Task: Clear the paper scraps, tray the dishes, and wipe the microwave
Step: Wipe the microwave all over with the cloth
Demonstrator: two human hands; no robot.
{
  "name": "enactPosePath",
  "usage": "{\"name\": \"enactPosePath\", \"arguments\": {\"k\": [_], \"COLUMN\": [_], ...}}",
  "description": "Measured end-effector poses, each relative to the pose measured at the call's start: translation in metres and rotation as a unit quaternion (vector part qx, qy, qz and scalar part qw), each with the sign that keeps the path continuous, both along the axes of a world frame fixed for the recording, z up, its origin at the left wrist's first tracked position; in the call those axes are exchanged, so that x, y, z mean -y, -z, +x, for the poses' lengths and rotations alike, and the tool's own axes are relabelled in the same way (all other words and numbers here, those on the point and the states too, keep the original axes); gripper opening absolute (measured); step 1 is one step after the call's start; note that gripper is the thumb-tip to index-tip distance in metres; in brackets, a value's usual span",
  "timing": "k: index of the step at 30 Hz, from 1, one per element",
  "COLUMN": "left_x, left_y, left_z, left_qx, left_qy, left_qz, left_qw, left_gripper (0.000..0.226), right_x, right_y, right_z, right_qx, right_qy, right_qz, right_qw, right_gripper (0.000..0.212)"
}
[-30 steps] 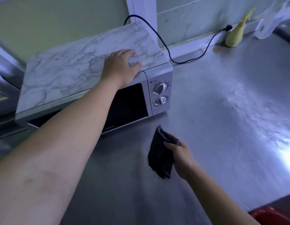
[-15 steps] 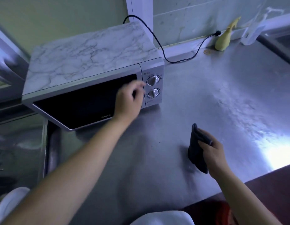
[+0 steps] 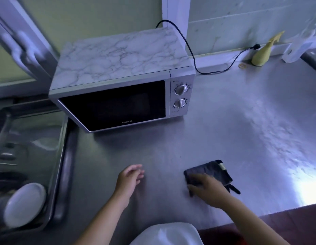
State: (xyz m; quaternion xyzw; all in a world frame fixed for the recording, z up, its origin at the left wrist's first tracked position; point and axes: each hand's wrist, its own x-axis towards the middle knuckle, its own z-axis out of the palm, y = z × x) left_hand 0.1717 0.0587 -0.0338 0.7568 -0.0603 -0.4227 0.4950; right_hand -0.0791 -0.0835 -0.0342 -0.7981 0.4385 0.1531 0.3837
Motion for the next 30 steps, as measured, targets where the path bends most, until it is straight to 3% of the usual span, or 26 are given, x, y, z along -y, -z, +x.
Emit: {"name": "enactPosePath", "arguments": {"k": [4,10,13,16,18,21,30], "left_x": [0.003,0.044,0.076,0.106,0.122,0.141,0.148], "left_y": [-0.017,-0.082,-0.123,-0.154,-0.163,-0.157,-0.142], "left_z": [0.033,0.112,0.149,0.168,0.172,0.173,0.169], "left_qx": [-0.011,-0.021,-0.04,-0.053,-0.056,-0.049,0.01], "left_qy": [-0.097,-0.205,-0.271,-0.33,-0.342,-0.35,-0.377], "left_qz": [-0.036,-0.16,-0.203,-0.193,-0.158,-0.121,-0.145], "left_qw": [0.995,0.965,0.94,0.923,0.925,0.928,0.915], "left_gripper": [0.017,0.081,0.104,0.124,0.129,0.129,0.135], "right_x": [0.044,0.112,0.139,0.171,0.195,0.229,0.324], "right_y": [-0.038,-0.127,-0.166,-0.185,-0.186,-0.185,-0.186], "right_z": [0.026,0.108,0.158,0.207,0.233,0.263,0.33], "right_qx": [0.112,0.333,0.386,0.346,0.242,0.143,0.106], "right_qy": [0.096,0.14,0.133,0.087,0.027,-0.04,-0.092], "right_qz": [0.003,-0.151,-0.212,-0.237,-0.288,-0.339,-0.315], "right_qw": [0.989,0.92,0.888,0.904,0.926,0.929,0.939], "right_gripper": [0.032,0.02,0.018,0.028,0.038,0.042,0.05]}}
